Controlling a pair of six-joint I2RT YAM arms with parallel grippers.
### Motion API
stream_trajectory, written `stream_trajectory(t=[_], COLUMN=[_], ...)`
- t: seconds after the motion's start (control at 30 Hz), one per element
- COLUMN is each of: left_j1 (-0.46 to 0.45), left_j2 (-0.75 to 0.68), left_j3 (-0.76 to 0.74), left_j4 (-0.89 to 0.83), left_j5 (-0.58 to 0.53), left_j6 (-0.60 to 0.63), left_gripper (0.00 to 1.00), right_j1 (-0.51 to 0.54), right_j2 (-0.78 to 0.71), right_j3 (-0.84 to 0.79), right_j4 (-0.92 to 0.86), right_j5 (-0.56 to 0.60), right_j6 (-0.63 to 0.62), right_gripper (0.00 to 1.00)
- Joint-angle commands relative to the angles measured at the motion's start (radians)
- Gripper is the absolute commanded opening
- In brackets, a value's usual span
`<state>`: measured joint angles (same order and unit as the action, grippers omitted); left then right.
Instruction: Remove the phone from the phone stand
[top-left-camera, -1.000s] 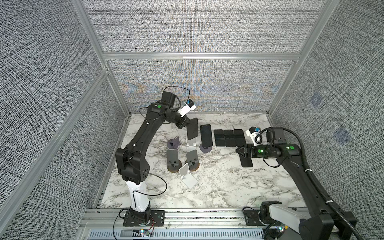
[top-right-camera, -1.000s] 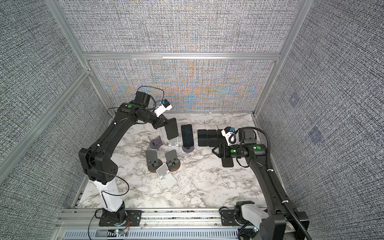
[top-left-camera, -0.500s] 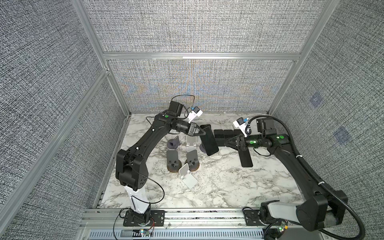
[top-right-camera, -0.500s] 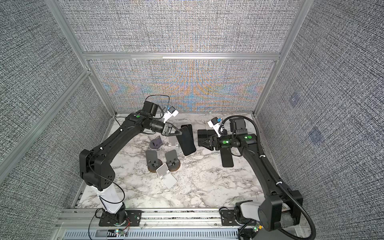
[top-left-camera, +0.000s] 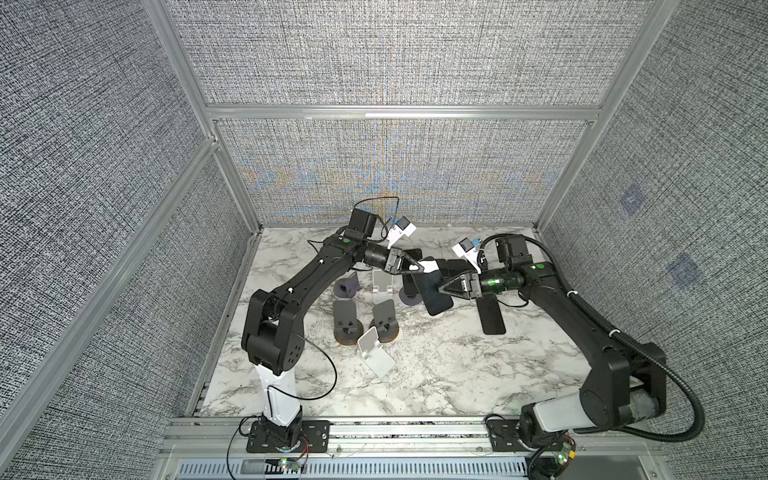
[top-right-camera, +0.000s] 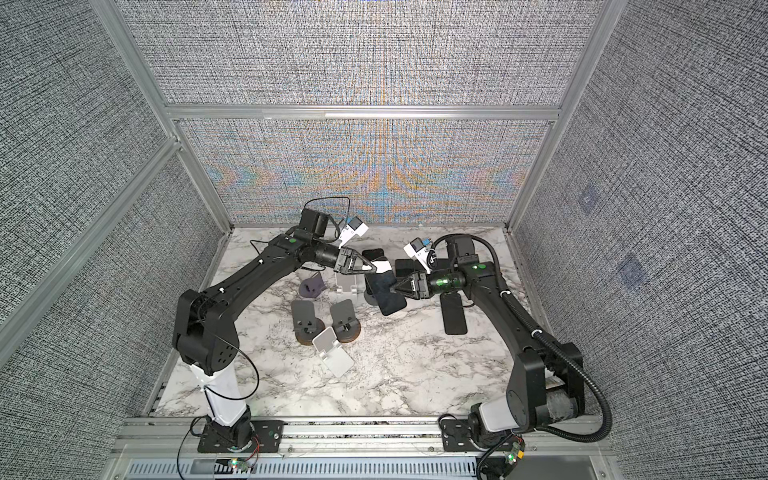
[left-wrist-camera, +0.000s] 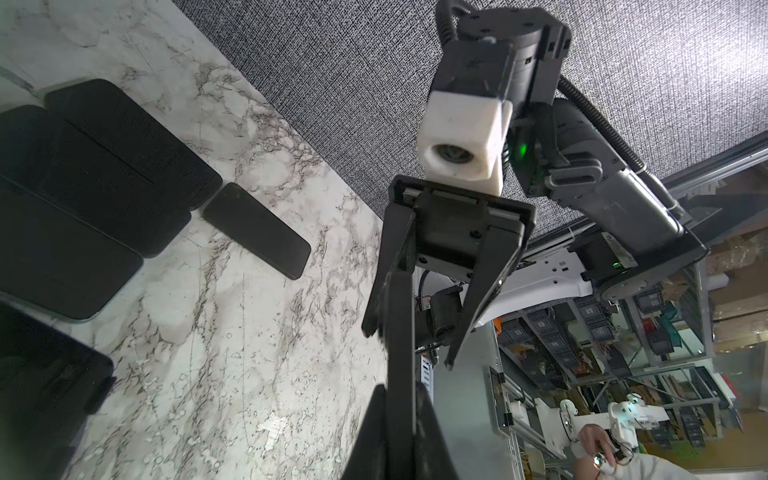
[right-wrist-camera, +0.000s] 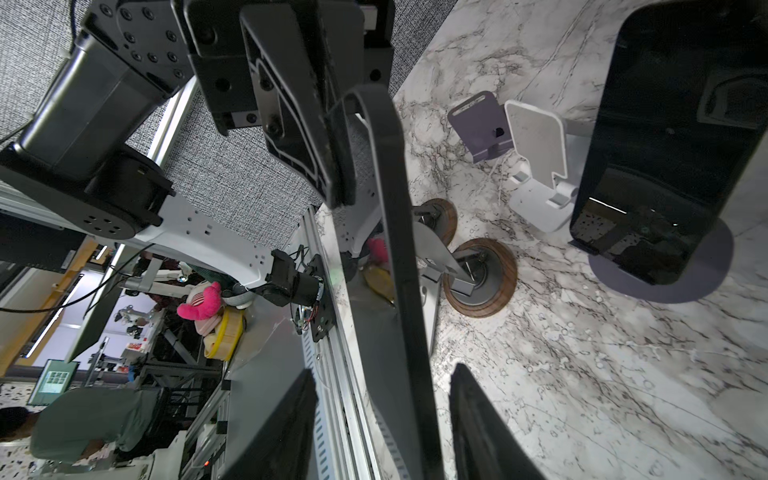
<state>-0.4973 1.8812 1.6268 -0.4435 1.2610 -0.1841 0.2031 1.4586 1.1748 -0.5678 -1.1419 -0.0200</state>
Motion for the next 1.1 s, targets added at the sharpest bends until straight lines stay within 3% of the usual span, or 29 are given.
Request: stream_trajectory(t=[0.0, 0.27, 0.33, 0.43, 0.53, 0.6, 0.67, 0.93, 1.07], left_j1=[-0.004, -0.015, -0.017, -0.015, -0.017, -0.021, -0.033, -0.107, -0.113], left_j2=[0.011, 0.026, 0.006, -0.044, -0.069, -0.064, -0.066, -0.089, -0.087], left_j3=[0.014, 0.02, -0.018, -0.141, -0.29, -0.352, -0.382, -0.415, -0.412], left_j4=[0.025, 0.003, 0.096, 0.432, 0.846, 1.018, 1.063, 1.08, 1.06], left_j5=[0.059, 0.052, 0.052, 0.015, -0.046, -0.088, -0.127, -0.227, -0.241], left_j6=[0.029, 0.073, 0.007, -0.225, -0.516, -0.643, -0.667, -0.651, -0.634], left_gripper=[0.0, 0.0, 0.24, 0.55, 0.69, 0.7, 0.7, 0.64, 0.5], right_j1=[0.001, 0.001, -0.001, -0.012, -0.044, -0.066, -0.075, -0.08, -0.08], right_j2=[0.011, -0.002, -0.018, -0.057, -0.118, -0.156, -0.171, -0.179, -0.182], right_j3=[-0.01, -0.014, -0.016, -0.036, -0.093, -0.145, -0.17, -0.207, -0.213], right_j4=[0.063, 0.093, 0.102, 0.153, 0.276, 0.397, 0.463, 0.532, 0.547], right_j5=[-0.075, -0.06, -0.051, -0.037, -0.004, 0.01, 0.017, 0.004, -0.007], right_j6=[0.049, 0.083, 0.097, 0.152, 0.261, 0.354, 0.405, 0.453, 0.462], right_gripper=[0.34, 0.0, 0.0, 0.0, 0.0, 0.0, 0.0, 0.0, 0.0])
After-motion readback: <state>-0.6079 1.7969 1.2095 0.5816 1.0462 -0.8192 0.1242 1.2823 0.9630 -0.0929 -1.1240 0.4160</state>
